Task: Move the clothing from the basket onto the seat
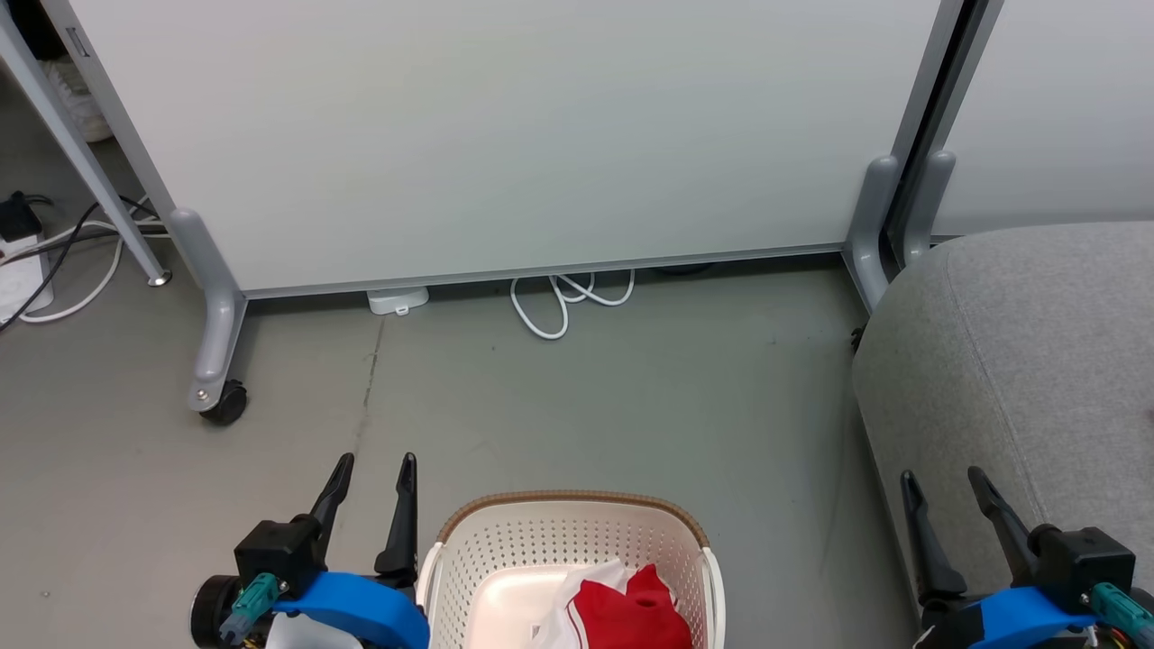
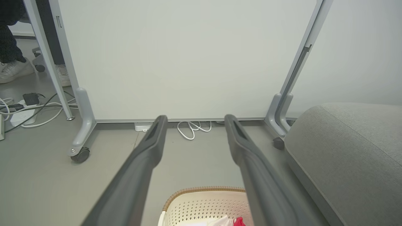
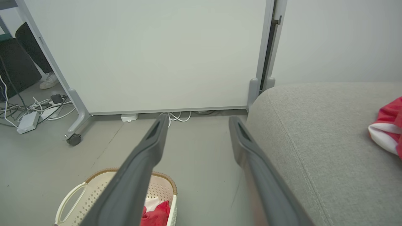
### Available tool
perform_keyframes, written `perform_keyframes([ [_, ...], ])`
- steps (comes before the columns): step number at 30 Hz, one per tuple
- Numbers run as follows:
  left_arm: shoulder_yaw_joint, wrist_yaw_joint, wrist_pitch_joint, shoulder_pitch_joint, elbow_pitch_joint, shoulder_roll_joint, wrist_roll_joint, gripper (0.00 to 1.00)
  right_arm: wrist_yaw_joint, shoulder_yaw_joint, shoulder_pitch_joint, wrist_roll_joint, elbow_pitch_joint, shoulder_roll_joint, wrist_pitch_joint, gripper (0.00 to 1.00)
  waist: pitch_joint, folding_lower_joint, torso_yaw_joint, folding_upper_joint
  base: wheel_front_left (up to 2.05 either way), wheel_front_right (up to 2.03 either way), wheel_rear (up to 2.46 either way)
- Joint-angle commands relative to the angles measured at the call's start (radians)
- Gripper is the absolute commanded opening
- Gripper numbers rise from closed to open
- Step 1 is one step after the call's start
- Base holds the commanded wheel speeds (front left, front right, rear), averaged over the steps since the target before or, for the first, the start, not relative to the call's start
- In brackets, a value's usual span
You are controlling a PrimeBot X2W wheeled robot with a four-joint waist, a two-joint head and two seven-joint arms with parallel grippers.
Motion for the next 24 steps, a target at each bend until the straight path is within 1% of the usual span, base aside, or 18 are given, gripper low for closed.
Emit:
perform_keyframes([
  [1,-0.003,-0.002,-0.003,-0.007,0.001,0.001,-0.001,1.00,0.000,0.002,-0.011,0.006,-0.003,0.001,0.000,1.00,0.007,0.0000,-0.001,0.0000,0.00,0.00,0.00],
  [7,-0.013,-0.002,-0.003,-0.037,-0.002,-0.002,-0.006,1.00,0.000,0.013,-0.045,-0.001,-0.027,0.001,0.000,1.00,0.075,0.0000,-0.012,0.0000,0.00,0.00,0.00],
  [15,-0.016,-0.002,-0.002,-0.115,0.004,-0.009,-0.011,1.00,0.000,0.036,-0.143,-0.024,-0.074,0.001,0.006,1.00,0.258,0.0000,-0.055,0.0000,0.00,0.00,0.00],
  [19,-0.034,-0.002,-0.003,-0.173,0.025,-0.012,-0.011,1.00,0.000,0.039,-0.212,-0.038,-0.097,0.001,0.007,1.00,0.364,0.0000,-0.078,0.0000,0.00,0.00,0.00],
  [20,-0.034,-0.002,-0.003,-0.173,0.025,-0.012,-0.011,1.00,0.000,0.039,-0.212,-0.038,-0.097,0.001,0.007,1.00,0.364,0.0000,-0.078,0.0000,0.00,0.00,0.00],
  [24,-0.060,-0.002,-0.003,-0.240,0.064,-0.011,-0.010,1.00,0.000,0.041,-0.283,-0.060,-0.119,-0.003,0.005,1.00,0.463,0.0000,-0.107,0.0000,0.00,0.00,0.00],
])
